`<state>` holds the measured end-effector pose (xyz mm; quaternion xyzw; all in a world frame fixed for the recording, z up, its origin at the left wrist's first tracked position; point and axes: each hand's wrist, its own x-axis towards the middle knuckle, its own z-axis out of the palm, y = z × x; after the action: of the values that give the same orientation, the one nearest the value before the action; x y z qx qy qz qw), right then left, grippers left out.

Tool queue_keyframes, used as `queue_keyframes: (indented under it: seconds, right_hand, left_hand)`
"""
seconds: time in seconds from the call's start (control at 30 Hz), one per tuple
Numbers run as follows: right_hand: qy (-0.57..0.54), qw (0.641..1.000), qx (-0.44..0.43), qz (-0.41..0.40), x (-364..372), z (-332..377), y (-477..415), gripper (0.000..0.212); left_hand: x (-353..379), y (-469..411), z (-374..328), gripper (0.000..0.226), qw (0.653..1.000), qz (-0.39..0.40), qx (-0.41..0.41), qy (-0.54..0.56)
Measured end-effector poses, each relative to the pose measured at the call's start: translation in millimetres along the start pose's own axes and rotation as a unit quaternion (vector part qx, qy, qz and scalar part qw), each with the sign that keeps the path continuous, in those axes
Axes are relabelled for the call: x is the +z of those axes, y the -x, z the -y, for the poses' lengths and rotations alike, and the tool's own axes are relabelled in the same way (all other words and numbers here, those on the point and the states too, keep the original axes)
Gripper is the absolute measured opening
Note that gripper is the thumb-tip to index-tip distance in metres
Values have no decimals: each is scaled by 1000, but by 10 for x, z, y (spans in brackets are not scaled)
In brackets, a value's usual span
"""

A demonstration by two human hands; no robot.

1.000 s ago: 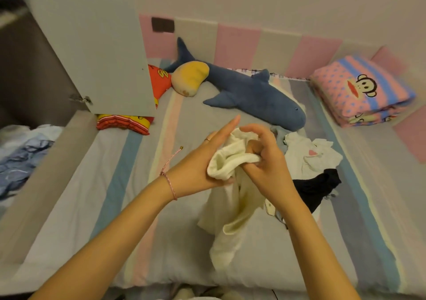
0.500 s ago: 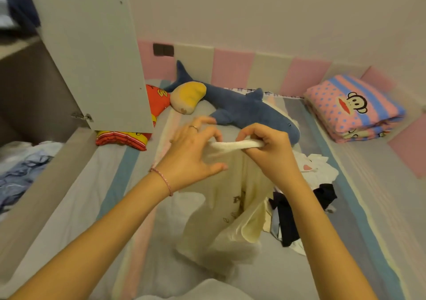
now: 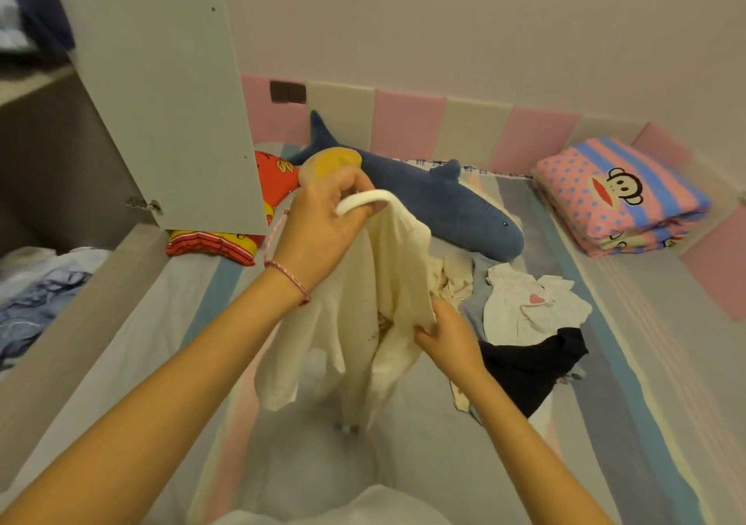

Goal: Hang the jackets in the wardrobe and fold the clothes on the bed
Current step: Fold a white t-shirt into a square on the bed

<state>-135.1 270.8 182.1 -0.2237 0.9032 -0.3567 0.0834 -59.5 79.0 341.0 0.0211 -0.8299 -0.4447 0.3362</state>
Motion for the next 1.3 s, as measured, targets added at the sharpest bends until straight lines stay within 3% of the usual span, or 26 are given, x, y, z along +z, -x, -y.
queue_keyframes:
  seconds: [0.17,0.33,0.4,0.5,0.57,0.63,0.7,0.77,0.87,0.97,1.13,1.3]
  right_hand:
    - [-14,979,-46,-198,-75,-170,-70,22]
    - [60,958,-145,-242,-220,-48,-234,10]
    - [6,974,-162,-161,-345,-9,-276,17]
    - [-110,984,-99,100,-598,42,-315,18]
    - [-117,978,-74,157,-689,30,-352,36]
    - [-108,979,-71,156,-710,50,-378,30]
    - [-76,987,-88,115,-681,58,-411,15]
    - [-29,994,-105,10,-645,56,-448,6]
    - [-28,986,-90,-139,-577,33,-502,22]
    - [-151,960,-27,-234,-497,5,-570,49]
    - [-186,939,93,-272,-278,-95,-608,29]
    - [-156,952,115,-237,-29,-147,-621,30]
  left_hand:
    - [-149,-1,90,13,997,-50,-58,5]
    - [-255,-66,58,21,993,-100,-63,-11]
    - [-305,-68,82,20,992,-103,-66,-20]
    - [-406,-55,167,12,990,-112,-81,-42]
    - [-443,-36,199,9,987,-119,-94,-45]
    - [-439,-13,198,8,987,-122,-97,-42]
    - [-427,-1,184,8,987,-122,-96,-41]
    - [-422,-3,171,9,987,-119,-95,-42]
    - [-400,9,131,11,990,-110,-83,-30]
    - [-344,44,74,12,992,-111,-64,-17]
    - [-296,47,2,12,994,-107,-31,9]
    - [-287,53,-31,14,994,-110,-19,14]
